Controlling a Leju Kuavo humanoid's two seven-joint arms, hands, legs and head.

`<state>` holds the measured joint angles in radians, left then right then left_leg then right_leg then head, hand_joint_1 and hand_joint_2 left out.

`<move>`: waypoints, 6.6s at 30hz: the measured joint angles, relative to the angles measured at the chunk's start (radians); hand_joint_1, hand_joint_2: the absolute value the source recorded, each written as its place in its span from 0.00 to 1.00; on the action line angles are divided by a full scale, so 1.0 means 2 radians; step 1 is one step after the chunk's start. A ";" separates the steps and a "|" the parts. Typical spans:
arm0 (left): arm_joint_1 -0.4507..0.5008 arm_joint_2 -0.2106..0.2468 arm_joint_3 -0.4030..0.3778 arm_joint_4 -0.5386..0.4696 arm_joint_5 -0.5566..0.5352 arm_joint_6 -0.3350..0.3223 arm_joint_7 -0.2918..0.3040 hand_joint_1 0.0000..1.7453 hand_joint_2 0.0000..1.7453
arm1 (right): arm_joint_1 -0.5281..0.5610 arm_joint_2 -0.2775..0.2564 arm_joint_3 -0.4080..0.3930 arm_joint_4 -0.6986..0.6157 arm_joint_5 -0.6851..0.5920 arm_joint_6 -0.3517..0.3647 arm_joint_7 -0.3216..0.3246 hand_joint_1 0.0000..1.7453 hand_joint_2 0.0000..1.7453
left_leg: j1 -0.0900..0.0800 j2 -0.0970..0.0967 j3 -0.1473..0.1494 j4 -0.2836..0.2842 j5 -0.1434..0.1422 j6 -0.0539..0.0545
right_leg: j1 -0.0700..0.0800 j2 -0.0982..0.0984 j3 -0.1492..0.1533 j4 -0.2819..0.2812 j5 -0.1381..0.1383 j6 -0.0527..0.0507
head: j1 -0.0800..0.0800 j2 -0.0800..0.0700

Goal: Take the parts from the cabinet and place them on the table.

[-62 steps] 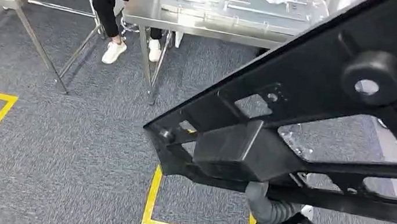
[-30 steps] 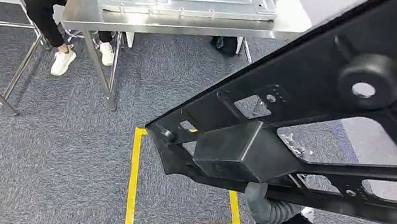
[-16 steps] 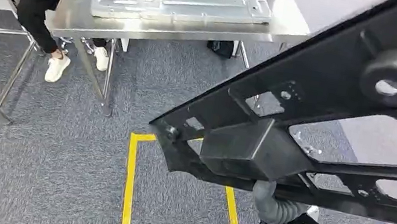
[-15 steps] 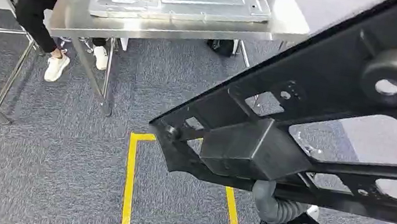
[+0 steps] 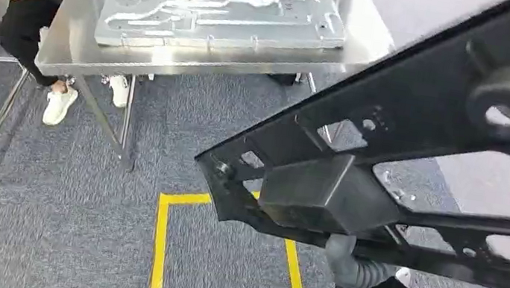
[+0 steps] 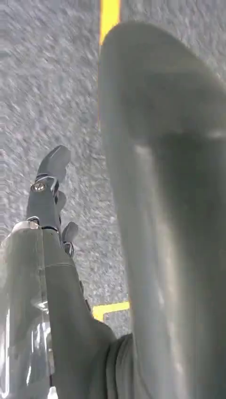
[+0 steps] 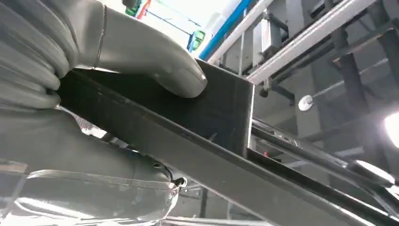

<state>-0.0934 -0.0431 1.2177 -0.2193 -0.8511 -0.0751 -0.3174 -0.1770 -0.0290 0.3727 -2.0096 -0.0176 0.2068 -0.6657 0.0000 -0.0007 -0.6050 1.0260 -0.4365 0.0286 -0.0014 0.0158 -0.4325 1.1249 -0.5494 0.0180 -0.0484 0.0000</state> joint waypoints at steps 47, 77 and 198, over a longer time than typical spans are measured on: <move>-0.008 -0.006 -0.001 0.001 -0.007 0.000 -0.001 0.00 0.00 | 0.017 -0.023 0.009 0.040 0.020 -0.064 0.000 1.00 1.00 | 0.009 -0.007 0.076 0.008 -0.052 -0.024 | -0.012 -0.008 -0.101 -0.056 0.069 -0.010 | -0.001 0.000; -0.002 -0.015 -0.001 0.002 0.000 0.002 -0.006 0.00 0.00 | 0.007 -0.027 0.014 0.043 0.062 -0.112 0.000 1.00 1.00 | -0.004 -0.011 0.057 -0.009 -0.036 -0.009 | 0.008 -0.005 -0.101 -0.057 0.067 -0.020 | -0.001 0.000; 0.001 -0.014 0.001 0.001 -0.012 0.043 -0.051 0.00 0.00 | -0.128 -0.055 -0.138 0.178 0.104 -0.376 0.000 0.00 0.00 | 0.006 -0.005 0.005 -0.001 -0.004 -0.013 | 0.003 -0.010 -0.084 -0.053 0.051 -0.006 | -0.002 0.000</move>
<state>-0.0905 -0.0710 1.2200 -0.2167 -0.8751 0.0099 -0.4185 -0.4324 -0.1385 0.0964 -1.6527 0.1912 -0.5452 -0.6653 0.0118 -0.0111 -0.5944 1.0241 -0.4454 0.0032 0.0052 -0.0039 -0.6010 1.0196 -0.4471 0.0063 -0.0515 0.0000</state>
